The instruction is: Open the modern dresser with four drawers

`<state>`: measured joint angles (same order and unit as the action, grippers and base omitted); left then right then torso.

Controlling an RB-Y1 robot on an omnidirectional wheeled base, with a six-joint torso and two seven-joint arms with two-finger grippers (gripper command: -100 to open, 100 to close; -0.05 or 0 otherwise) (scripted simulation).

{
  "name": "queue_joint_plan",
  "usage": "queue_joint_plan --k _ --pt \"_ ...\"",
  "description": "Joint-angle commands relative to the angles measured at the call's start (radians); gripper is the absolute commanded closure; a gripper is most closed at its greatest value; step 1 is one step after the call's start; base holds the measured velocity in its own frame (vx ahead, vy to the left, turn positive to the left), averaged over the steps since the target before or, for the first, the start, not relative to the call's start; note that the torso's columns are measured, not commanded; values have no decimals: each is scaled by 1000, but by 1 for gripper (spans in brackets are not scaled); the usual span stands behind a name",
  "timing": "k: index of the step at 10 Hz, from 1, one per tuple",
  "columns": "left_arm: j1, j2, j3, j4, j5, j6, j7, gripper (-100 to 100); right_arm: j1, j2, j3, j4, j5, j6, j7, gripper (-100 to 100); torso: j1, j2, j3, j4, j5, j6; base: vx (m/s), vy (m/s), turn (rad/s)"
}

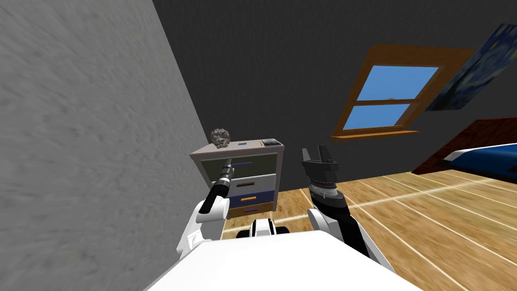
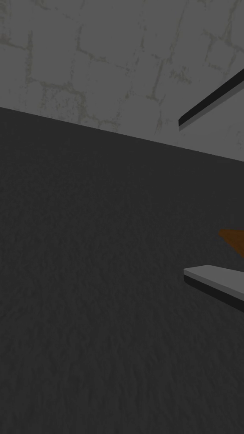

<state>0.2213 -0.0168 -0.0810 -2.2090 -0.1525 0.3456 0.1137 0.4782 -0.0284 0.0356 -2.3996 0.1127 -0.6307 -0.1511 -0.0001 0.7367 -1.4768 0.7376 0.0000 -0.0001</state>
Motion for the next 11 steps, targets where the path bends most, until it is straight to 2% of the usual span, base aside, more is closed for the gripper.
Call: queue_joint_plan --k 1,2,10,11 --pt "-19 -17 15 14 -9 7 -3 -100 0 0 0 0 0 0 0 0 0 1 1 0 0 0 -26 18 -33" --pt "7 11 -2 -5 7 -1 3 100 0 0 0 0 0 0 0 0 -1 0 0 0 0 0 35 -22 236" --pt "178 160 -117 -127 87 -63 34 100 0 0 0 0 0 0 0 0 -1 2 2 0 0 1 72 -41 183" --pt "165 144 -108 -121 77 -55 28 100 0 0 0 0 0 0 0 0 -2 1 1 0 0 2 24 -19 40"
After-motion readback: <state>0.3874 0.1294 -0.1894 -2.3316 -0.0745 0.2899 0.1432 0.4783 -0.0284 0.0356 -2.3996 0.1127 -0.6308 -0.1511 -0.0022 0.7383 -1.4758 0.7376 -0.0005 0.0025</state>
